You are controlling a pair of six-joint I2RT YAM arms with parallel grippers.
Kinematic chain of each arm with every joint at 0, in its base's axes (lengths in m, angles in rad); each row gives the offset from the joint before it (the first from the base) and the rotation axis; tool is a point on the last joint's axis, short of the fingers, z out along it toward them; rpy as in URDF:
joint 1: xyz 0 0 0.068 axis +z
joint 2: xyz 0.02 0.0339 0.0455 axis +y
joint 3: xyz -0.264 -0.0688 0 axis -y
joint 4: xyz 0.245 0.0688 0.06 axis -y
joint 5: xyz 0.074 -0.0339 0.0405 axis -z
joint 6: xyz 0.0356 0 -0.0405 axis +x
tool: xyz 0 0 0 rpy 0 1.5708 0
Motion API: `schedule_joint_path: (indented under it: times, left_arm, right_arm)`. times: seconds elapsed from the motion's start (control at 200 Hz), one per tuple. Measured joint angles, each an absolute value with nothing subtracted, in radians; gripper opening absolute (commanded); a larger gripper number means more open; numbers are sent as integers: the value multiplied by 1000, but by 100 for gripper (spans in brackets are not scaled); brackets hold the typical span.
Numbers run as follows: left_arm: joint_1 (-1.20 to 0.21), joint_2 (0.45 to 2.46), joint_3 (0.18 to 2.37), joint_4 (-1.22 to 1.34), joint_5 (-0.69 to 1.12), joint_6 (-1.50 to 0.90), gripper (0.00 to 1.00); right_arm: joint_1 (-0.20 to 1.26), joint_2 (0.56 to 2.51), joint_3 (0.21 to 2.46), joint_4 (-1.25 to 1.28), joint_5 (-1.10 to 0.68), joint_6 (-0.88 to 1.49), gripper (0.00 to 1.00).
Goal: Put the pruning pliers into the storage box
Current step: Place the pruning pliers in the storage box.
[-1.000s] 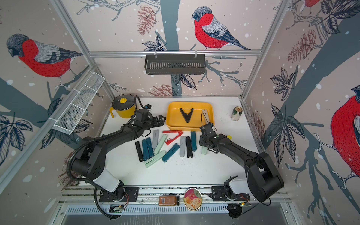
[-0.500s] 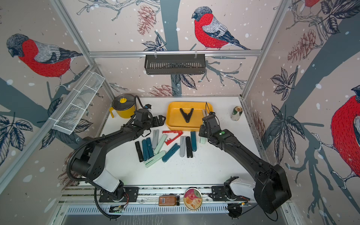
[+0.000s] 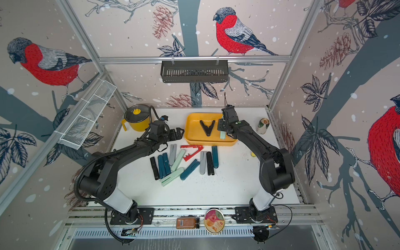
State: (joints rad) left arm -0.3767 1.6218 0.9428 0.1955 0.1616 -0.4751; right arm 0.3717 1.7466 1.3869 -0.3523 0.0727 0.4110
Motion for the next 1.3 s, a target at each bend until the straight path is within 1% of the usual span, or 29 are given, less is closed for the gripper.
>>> schedule_joint_path:
  times: [0.205,0.4,0.73,0.981,1.066,1.151,1.301]
  left_arm:
    - [-377,1625,947,195,160,-475,98]
    - [-376,1636,949,192,160,-475,98]
    - [-376,1636,949,191,158,-475,98]
    - [-375,1639,949,191,158,-475,98]
    - [-375,1639,949,190,157,-475,98]
    - [-375,1639,949,190,157,-475,98]
    - [-375,1639,948,190,157,-475,98]
  right_arm:
    - [356,1951,1567,-388,66,344,23]
    - [351,2094,1663,-430,65,307,22]
    - [333,2178,1673,-462,78,284,23]
    - [331,2208,1675,-465,88,285,30]
    - [331,2218,1676,-463,93,288,35]
    - [331,2219,1677,-462,105,292,43]
    - [331,2219,1683,-470,124,298,49]
